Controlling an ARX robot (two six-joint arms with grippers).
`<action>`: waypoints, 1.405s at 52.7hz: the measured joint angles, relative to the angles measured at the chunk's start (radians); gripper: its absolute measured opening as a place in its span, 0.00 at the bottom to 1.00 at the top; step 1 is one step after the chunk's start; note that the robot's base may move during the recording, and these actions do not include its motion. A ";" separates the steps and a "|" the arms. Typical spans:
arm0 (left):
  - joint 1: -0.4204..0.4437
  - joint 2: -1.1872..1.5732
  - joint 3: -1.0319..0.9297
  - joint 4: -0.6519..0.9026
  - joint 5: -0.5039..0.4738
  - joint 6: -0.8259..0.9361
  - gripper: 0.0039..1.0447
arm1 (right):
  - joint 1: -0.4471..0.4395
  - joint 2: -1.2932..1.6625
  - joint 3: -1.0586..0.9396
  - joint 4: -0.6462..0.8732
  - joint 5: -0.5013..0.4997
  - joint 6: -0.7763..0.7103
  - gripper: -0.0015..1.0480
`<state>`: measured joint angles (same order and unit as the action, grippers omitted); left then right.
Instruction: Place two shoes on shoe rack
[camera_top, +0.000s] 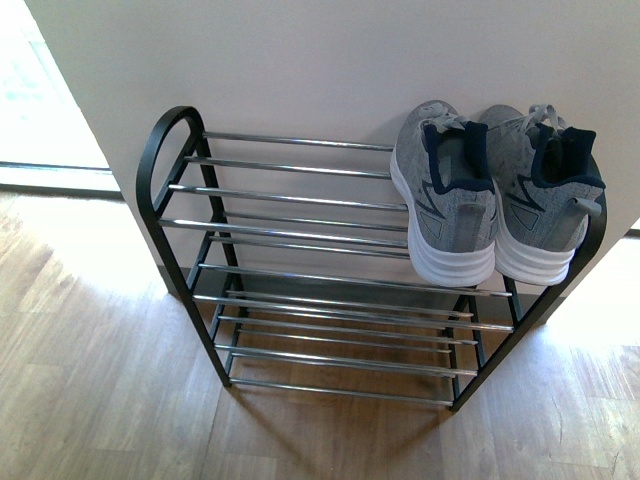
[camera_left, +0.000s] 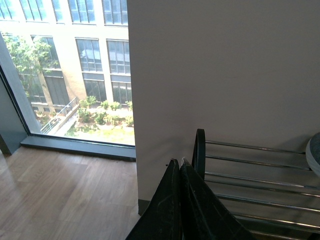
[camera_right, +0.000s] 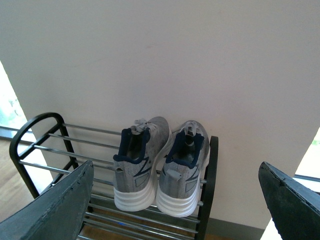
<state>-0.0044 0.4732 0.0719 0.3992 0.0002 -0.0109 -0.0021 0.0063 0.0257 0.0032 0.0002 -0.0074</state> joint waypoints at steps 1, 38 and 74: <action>0.000 -0.010 -0.003 -0.006 0.000 0.000 0.01 | 0.000 0.000 0.000 0.000 0.000 0.000 0.91; 0.001 -0.247 -0.059 -0.172 0.000 0.000 0.01 | 0.000 0.000 0.000 0.000 0.000 0.000 0.91; 0.002 -0.457 -0.058 -0.399 0.000 0.000 0.01 | 0.000 -0.001 0.000 0.000 0.000 0.000 0.91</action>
<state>-0.0025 0.0166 0.0135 -0.0002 0.0002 -0.0105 -0.0021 0.0051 0.0257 0.0032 0.0002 -0.0071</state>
